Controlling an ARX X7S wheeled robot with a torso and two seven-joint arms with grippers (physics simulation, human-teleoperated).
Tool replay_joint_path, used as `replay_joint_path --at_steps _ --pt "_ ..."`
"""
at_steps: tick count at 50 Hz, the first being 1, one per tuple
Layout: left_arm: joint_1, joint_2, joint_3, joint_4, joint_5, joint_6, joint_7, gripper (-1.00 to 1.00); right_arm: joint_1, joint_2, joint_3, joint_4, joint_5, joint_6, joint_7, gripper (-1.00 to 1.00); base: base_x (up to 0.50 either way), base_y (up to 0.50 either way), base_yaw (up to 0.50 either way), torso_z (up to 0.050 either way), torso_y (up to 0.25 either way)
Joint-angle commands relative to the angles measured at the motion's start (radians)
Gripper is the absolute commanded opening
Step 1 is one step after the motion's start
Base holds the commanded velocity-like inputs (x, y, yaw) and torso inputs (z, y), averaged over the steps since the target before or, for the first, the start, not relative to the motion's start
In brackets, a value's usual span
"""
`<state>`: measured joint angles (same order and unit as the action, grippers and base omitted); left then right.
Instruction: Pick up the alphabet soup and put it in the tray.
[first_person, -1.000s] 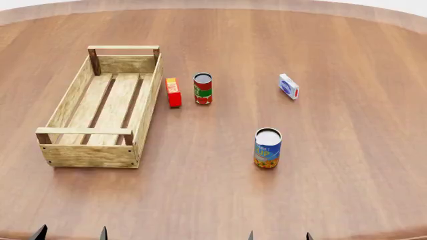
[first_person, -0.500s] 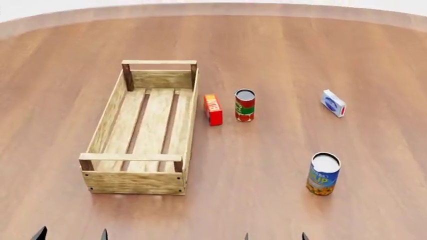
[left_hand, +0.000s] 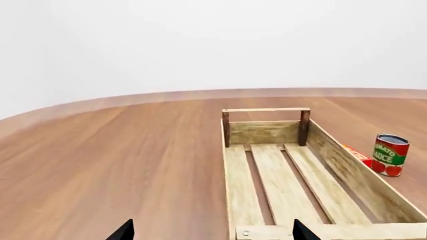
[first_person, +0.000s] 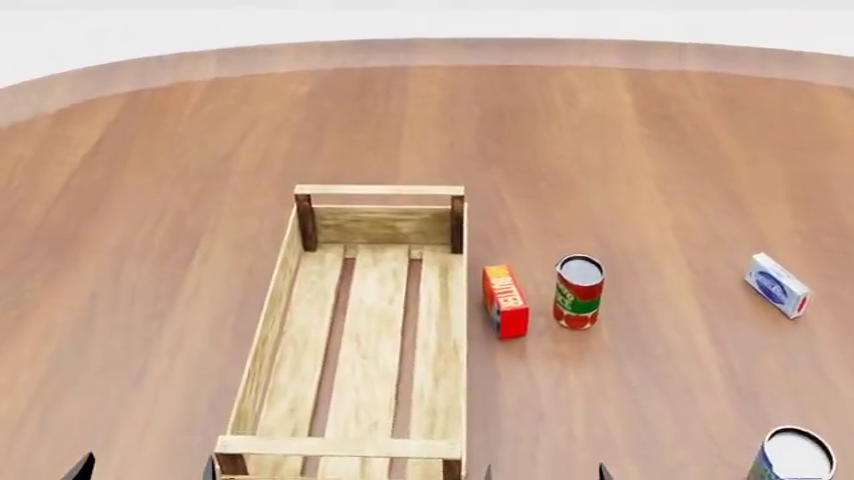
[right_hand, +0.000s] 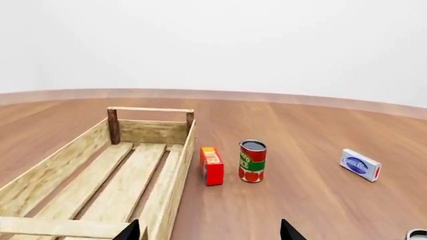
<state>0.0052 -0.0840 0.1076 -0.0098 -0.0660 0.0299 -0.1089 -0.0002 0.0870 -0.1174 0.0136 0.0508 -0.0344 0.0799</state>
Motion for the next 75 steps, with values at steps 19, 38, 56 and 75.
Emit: replay_joint_path --at_steps 19,38,56,75 --pt "0.000 -0.031 0.036 0.003 -0.030 0.005 -0.037 1.00 -0.003 0.032 -0.037 -0.012 0.034 -0.008 0.029 1.00 0.50 0.12 0.00 0.000 0.000" --pt "-0.001 -0.045 0.054 0.002 -0.045 0.008 -0.054 1.00 0.002 0.040 -0.041 -0.006 0.078 0.017 0.045 1.00 0.31 0.06 0.00 0.000 0.001" --pt "-0.002 -0.057 0.057 0.005 -0.076 0.001 -0.067 1.00 -0.014 0.237 0.030 -0.503 0.386 0.773 0.031 1.00 0.00 0.00 0.00 0.000 0.000" --pt "0.001 -0.068 0.069 0.006 -0.085 0.009 -0.083 1.00 -0.110 0.399 0.320 -0.831 0.708 1.133 0.062 1.00 0.00 0.00 0.00 0.000 0.000"
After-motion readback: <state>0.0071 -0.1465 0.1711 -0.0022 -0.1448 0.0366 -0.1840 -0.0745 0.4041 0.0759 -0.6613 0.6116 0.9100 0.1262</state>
